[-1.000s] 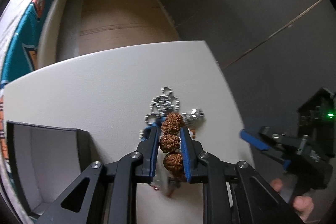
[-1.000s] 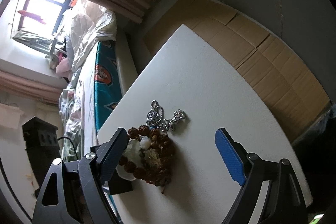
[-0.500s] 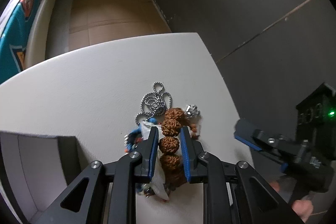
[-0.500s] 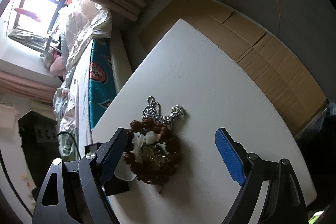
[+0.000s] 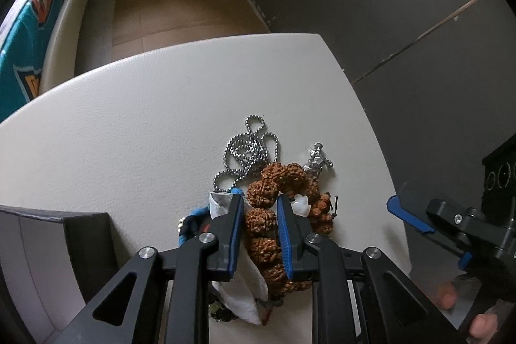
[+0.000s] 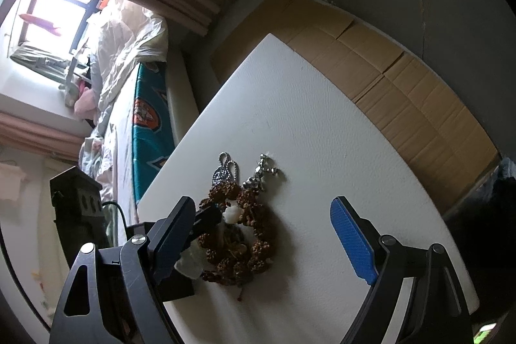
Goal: Organize jewelry
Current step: 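Lift the brown bead bracelet with the left gripper while the right gripper grasps the silver chain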
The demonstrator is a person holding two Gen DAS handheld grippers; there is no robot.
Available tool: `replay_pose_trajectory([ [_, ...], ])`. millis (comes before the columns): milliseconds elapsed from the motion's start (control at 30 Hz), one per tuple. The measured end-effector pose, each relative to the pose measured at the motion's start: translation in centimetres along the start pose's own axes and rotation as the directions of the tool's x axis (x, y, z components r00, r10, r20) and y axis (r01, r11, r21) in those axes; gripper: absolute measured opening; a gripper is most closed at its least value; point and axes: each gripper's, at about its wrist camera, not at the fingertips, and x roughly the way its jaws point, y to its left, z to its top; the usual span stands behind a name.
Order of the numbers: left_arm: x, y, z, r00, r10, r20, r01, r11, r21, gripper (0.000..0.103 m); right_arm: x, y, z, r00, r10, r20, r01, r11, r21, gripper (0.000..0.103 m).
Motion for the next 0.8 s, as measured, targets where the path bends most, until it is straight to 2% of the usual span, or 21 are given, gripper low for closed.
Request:
replay_pose_trajectory([
  [100, -1.5, 0.0, -0.2, 0.999, -0.03, 0.045, 0.03, 1.0, 0.004, 0.021, 0.3, 0.1, 0.1, 1.0, -0.008, -0.007, 0.008, 1.0, -0.001, 0.086],
  [200, -4.4, 0.0, -0.3, 0.99, -0.073, 0.118, 0.072, 0.997, 0.01, 0.021, 1.2, 0.1, 0.1, 0.999, -0.019, -0.028, 0.019, 1.0, -0.005, 0.072],
  [400, -8.2, 1.3, -0.9, 0.975, -0.102, 0.199, 0.108, 0.994, -0.016, 0.021, 3.0, 0.9, 0.3, 0.998, -0.054, -0.044, 0.052, 0.998, -0.036, 0.065],
  [533, -10.1, 2.7, -1.2, 0.963, -0.089, 0.252, 0.103, 0.994, -0.042, 0.021, 4.5, 1.4, 0.3, 0.995, -0.091, -0.048, 0.088, 0.994, -0.058, 0.057],
  [800, -12.9, 5.9, -1.2, 0.944, -0.063, 0.323, 0.104, 0.989, -0.11, 0.021, 6.5, 4.4, 0.3, 0.981, -0.196, 0.008, 0.194, 0.965, -0.174, 0.052],
])
